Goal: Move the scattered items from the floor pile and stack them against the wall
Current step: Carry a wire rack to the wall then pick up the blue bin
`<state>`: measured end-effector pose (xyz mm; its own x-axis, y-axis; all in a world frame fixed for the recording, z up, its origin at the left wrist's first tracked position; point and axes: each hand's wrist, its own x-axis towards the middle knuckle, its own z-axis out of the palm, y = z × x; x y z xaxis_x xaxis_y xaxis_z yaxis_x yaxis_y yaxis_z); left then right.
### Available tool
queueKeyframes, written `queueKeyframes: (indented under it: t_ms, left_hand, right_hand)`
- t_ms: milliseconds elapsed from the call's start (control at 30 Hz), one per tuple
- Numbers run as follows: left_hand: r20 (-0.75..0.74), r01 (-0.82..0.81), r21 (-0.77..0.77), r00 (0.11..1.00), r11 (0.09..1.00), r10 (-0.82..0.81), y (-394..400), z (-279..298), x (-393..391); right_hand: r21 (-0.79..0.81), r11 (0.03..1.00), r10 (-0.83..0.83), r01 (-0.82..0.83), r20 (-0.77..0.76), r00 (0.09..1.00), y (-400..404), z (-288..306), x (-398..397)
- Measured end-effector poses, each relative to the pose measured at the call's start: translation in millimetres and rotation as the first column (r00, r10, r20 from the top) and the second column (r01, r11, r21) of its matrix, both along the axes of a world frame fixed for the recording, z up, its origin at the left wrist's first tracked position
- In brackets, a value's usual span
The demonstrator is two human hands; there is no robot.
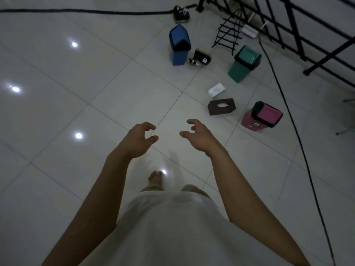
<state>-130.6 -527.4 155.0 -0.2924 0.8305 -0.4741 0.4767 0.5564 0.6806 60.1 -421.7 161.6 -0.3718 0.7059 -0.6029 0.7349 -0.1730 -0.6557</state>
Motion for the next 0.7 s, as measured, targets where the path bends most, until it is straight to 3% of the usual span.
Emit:
queueKeyframes:
  t_ms: [400,700]
  left_hand:
    - [0.006,0.248,0.058,0.969,0.967,-0.248,148,-11,-24]
    - [-0.013,0.27,0.011,0.963,0.963,-0.27,327,-16,-37]
  right_hand:
    - [-0.009,0.974,-0.226,0.226,0.005,0.974,117,-10,-17]
    - [-0.031,0.964,-0.266,0.266,-0.005,0.964,297,-23,-24]
